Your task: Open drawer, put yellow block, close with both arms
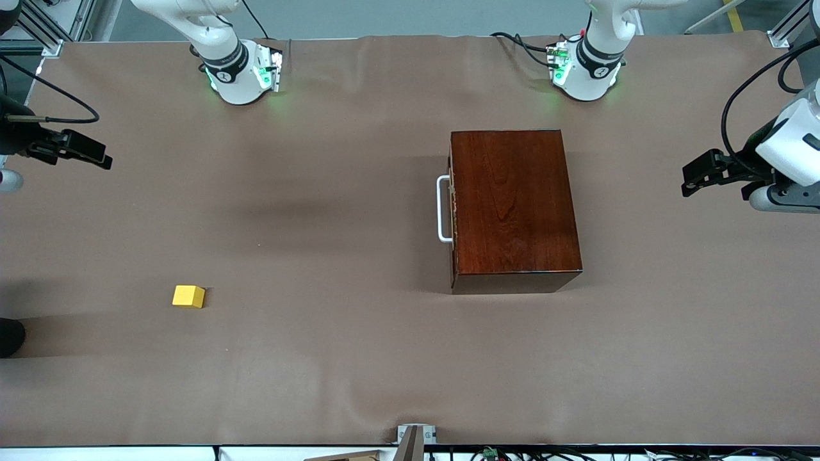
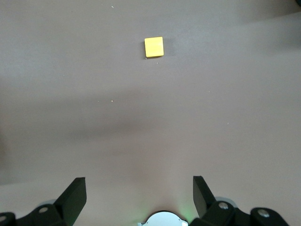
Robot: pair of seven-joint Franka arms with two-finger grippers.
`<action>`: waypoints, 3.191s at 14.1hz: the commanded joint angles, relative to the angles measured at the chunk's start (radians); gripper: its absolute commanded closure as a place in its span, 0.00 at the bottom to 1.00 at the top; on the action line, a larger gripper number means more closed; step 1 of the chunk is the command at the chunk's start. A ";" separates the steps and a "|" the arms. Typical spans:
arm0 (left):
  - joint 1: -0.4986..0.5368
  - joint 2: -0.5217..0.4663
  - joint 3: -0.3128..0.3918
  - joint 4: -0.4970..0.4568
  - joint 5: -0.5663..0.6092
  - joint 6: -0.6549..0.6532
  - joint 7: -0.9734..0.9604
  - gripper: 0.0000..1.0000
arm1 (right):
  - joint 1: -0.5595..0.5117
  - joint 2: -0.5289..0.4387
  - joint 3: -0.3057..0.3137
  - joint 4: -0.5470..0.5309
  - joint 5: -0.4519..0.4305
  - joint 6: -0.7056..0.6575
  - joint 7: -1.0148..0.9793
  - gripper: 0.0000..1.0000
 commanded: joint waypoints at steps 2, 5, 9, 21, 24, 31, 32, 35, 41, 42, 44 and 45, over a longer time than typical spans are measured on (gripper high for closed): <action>0.011 -0.022 -0.005 -0.012 0.010 0.007 0.008 0.00 | -0.013 -0.009 0.007 -0.009 0.001 0.008 0.000 0.00; 0.011 -0.022 -0.004 -0.012 0.004 0.010 0.006 0.00 | -0.016 -0.009 0.007 -0.002 0.000 0.006 0.000 0.00; 0.008 -0.020 -0.010 -0.007 0.004 0.019 0.006 0.00 | -0.019 -0.007 0.007 0.018 0.007 0.006 0.000 0.00; -0.213 0.096 -0.119 0.078 -0.007 0.029 -0.214 0.00 | -0.014 0.095 0.007 0.008 -0.004 0.097 -0.015 0.00; -0.411 0.157 -0.117 0.123 -0.004 0.029 -0.458 0.00 | -0.033 0.120 0.007 0.008 -0.007 0.120 -0.020 0.00; -0.750 0.374 -0.056 0.223 0.048 0.085 -0.811 0.00 | -0.056 0.272 0.007 0.008 -0.008 0.267 -0.022 0.00; -0.761 0.398 -0.050 0.223 0.050 0.102 -0.811 0.00 | -0.060 0.295 0.007 0.008 -0.008 0.276 -0.022 0.00; -0.790 0.478 -0.038 0.223 0.068 0.147 -0.811 0.00 | -0.066 0.362 0.005 0.008 -0.010 0.348 -0.022 0.00; -0.842 0.563 0.041 0.221 0.107 0.168 -0.802 0.00 | -0.073 0.523 0.005 0.009 -0.054 0.506 -0.020 0.00; -0.845 0.579 0.041 0.221 0.125 0.168 -0.802 0.00 | -0.071 0.548 0.007 0.009 -0.051 0.550 -0.020 0.00; -0.856 0.602 0.039 0.217 0.153 0.168 -0.802 0.00 | -0.074 0.594 0.007 0.008 -0.053 0.617 -0.019 0.00; -0.856 0.612 0.039 0.215 0.154 0.168 -0.802 0.00 | -0.080 0.599 0.008 0.008 -0.047 0.618 -0.019 0.00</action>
